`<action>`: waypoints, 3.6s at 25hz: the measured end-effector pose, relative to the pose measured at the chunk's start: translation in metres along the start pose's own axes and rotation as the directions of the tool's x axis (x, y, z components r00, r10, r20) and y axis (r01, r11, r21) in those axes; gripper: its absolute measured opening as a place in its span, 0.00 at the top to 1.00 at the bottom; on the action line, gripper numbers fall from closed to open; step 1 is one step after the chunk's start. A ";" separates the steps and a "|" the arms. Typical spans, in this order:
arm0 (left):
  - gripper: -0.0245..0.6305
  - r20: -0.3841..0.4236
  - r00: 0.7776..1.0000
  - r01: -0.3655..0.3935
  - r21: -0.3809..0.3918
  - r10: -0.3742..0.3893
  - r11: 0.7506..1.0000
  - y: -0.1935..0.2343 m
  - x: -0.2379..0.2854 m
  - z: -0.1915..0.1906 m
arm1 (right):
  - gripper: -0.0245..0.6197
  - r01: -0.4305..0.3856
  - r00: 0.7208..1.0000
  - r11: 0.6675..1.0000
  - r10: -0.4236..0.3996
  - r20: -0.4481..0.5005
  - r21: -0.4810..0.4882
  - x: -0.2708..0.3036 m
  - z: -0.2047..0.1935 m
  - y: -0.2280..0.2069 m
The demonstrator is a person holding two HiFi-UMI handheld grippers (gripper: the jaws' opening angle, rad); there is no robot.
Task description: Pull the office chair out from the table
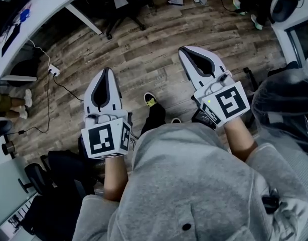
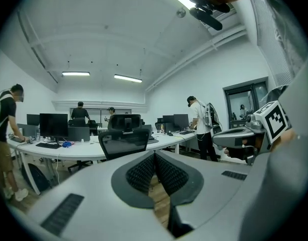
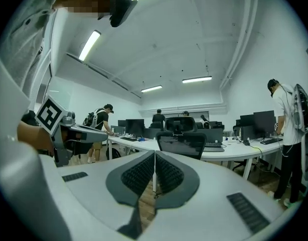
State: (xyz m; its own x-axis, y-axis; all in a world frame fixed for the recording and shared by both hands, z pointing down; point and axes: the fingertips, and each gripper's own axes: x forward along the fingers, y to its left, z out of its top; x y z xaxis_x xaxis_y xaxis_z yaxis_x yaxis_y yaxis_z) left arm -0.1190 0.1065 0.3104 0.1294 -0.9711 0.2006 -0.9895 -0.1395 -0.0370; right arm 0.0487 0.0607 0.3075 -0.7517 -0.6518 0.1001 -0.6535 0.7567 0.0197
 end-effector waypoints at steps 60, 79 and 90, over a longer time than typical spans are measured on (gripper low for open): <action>0.95 0.039 0.997 0.066 -0.028 -0.065 0.997 0.131 0.079 0.014 | 0.92 0.057 0.998 0.997 -0.058 -0.006 -0.045 0.153 0.031 0.011; 0.95 0.061 0.997 0.057 -0.033 -0.055 0.998 0.125 0.084 0.016 | 0.92 0.069 0.998 0.994 -0.070 -0.005 -0.089 0.147 0.035 -0.005; 0.95 0.032 0.998 0.049 -0.018 -0.048 0.999 0.129 0.129 0.019 | 0.92 0.034 0.999 0.963 -0.043 -0.028 -0.269 0.179 0.044 -0.067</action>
State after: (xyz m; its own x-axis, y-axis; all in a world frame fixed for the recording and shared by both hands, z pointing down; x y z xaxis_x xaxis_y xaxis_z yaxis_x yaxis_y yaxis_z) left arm -0.2287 -0.0406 0.3132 0.1790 -0.9690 0.1704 -0.9830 -0.1833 -0.0100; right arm -0.0464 -0.1088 0.2808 -0.7199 -0.6824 0.1267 -0.6310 0.7196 0.2901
